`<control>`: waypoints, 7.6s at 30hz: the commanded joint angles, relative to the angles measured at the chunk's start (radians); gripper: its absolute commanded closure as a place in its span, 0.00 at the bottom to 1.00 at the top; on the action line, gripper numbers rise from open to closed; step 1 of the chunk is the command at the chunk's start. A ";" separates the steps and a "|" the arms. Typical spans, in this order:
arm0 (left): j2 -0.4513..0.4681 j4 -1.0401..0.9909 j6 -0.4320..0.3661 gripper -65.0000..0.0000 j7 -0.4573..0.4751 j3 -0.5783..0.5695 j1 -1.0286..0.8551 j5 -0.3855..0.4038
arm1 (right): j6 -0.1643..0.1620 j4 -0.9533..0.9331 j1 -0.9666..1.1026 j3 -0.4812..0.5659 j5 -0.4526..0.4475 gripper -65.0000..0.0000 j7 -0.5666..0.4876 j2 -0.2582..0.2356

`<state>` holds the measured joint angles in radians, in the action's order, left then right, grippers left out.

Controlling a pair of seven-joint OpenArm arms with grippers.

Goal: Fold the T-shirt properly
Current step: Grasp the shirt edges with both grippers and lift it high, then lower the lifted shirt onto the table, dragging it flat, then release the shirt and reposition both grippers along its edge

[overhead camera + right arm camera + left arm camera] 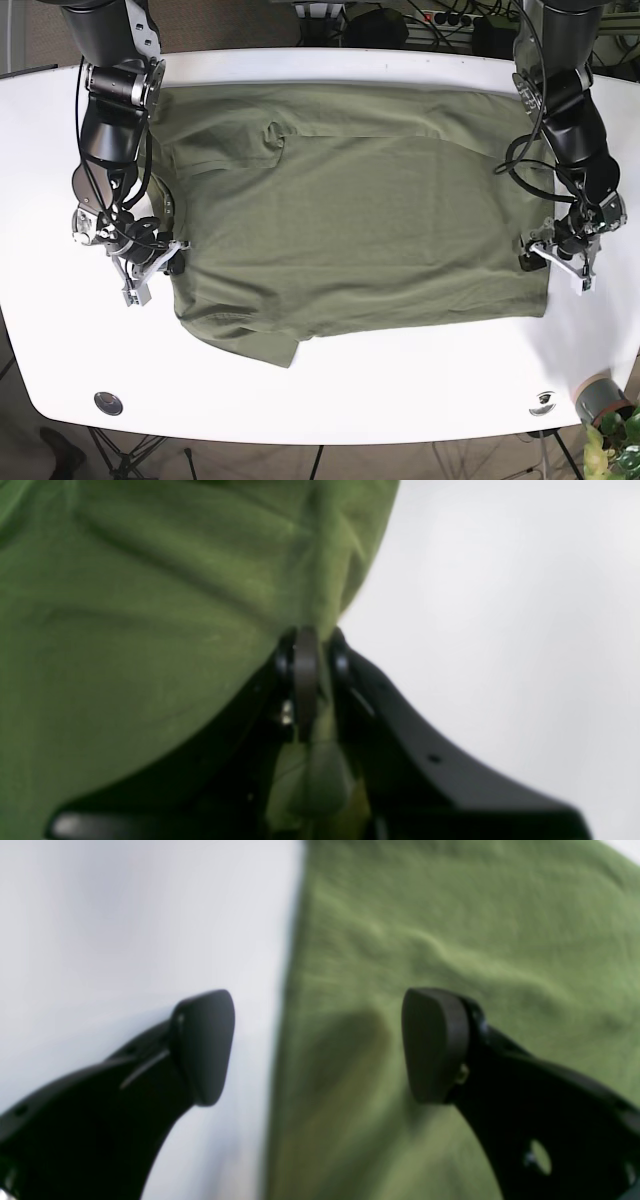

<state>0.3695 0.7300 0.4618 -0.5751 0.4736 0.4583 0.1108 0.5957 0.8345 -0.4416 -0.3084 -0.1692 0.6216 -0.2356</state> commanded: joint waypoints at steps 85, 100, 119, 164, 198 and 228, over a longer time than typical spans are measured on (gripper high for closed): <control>-0.007 0.695 0.205 1.00 -0.303 -0.042 0.351 0.005 | 0.102 0.848 -0.328 0.065 -0.003 0.97 0.573 -0.153; -0.042 0.893 0.236 1.00 -0.297 0.086 -0.188 0.007 | 0.102 1.037 0.228 -0.203 -0.002 0.97 0.567 0.029; -0.079 1.012 0.236 1.00 -0.297 0.169 -0.514 0.007 | 0.102 1.139 0.527 -0.274 -0.003 0.97 0.568 0.129; 0.000 1.049 0.236 0.41 -0.297 0.170 -0.838 0.007 | 0.102 1.161 0.941 -0.274 -0.178 0.36 0.588 0.032; -0.085 1.132 0.236 0.57 -0.297 0.130 -0.838 0.112 | 0.102 1.156 0.979 -0.275 -0.729 0.42 0.706 -0.121; -0.057 0.911 0.236 0.57 -0.185 0.113 -0.818 0.054 | 0.102 0.880 0.560 -0.265 -0.020 0.75 0.619 0.045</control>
<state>0.2939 1.6287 0.6998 -0.7696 0.5789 -0.3607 0.1577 0.6971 1.7267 0.1287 -0.5713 -0.1852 1.2594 -0.1776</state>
